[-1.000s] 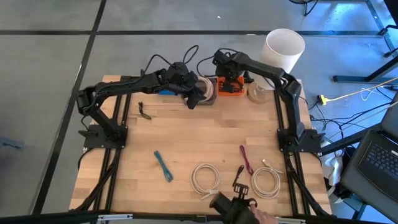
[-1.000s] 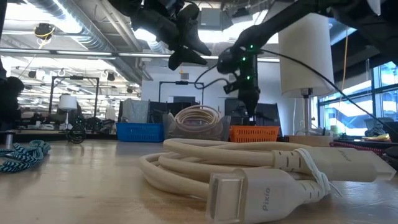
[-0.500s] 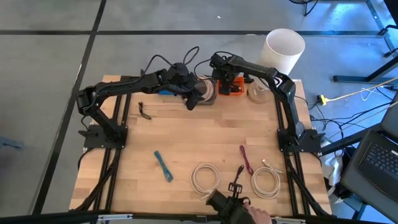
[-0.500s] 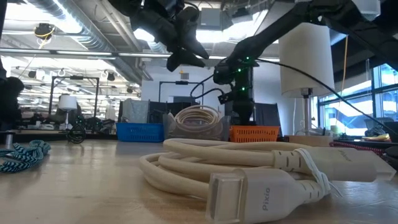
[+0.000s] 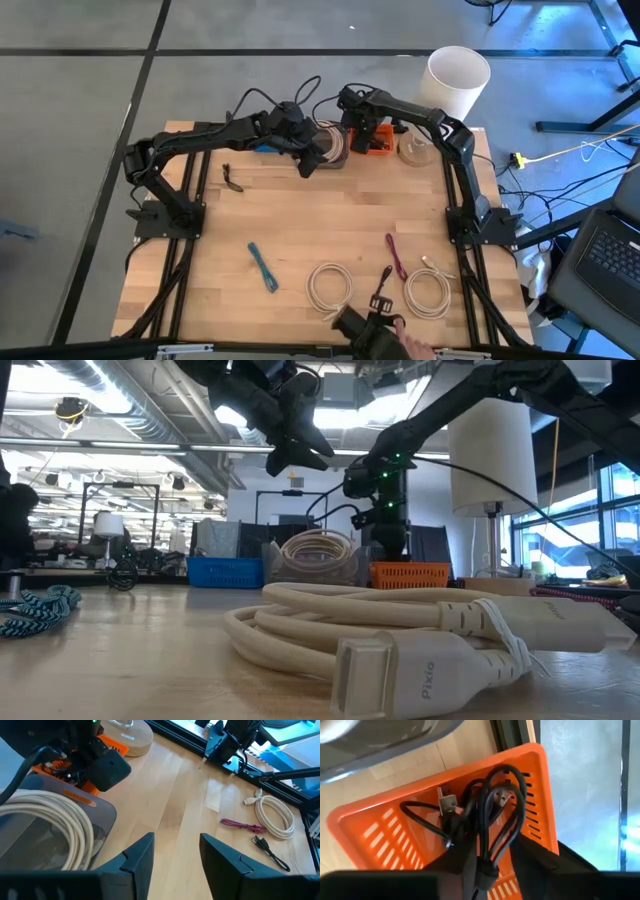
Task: Pick & Place USB Port
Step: Put the black charger cable into the orange bin, then put the pink black charger cable into the blue bin
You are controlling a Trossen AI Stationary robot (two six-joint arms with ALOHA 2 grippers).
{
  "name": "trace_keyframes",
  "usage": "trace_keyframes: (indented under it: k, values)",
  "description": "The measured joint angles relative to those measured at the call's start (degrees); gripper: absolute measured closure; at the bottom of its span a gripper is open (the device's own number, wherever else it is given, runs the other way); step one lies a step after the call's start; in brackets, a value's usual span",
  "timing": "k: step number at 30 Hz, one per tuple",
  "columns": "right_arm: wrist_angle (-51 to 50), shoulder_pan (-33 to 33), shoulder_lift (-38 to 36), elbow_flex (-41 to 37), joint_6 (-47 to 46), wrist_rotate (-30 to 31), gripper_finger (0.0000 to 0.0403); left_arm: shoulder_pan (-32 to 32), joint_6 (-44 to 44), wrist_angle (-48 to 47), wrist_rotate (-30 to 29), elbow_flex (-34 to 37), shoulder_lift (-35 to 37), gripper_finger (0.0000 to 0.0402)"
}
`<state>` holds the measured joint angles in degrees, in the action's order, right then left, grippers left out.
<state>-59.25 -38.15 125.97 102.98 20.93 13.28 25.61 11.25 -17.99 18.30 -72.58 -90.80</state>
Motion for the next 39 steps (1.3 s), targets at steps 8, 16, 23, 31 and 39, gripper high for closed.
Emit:
trace_keyframes:
  k: [8, 16, 23, 31, 39]
  values:
    - [-3.0, 0.2, -0.2, 0.0, -4.4, 0.0, 0.0233, 0.0, 0.0, -0.3, 0.0, 0.0, 0.0, 0.0253]
    - [0.6, 0.6, -5.4, 0.0, -8.0, -0.9, 0.0229, 0.0, 0.0, -0.3, 0.0, 0.0, 0.0, 0.025]
    - [-7.9, 2.0, -14.4, -0.3, -15.8, -12.9, 0.0228, 0.0, -0.8, -3.1, 0.0, 0.0, 0.1, 0.0257]
    - [-9.5, 10.9, -27.8, -13.5, -22.8, -37.6, 0.0228, 0.0, -2.3, -7.4, 0.0, 0.0, 0.2, 0.0258]
    - [1.0, 29.6, -43.0, -36.2, -43.7, -37.0, 0.0228, 0.0, -3.8, -8.0, 0.2, 0.0, 0.2, 0.0258]
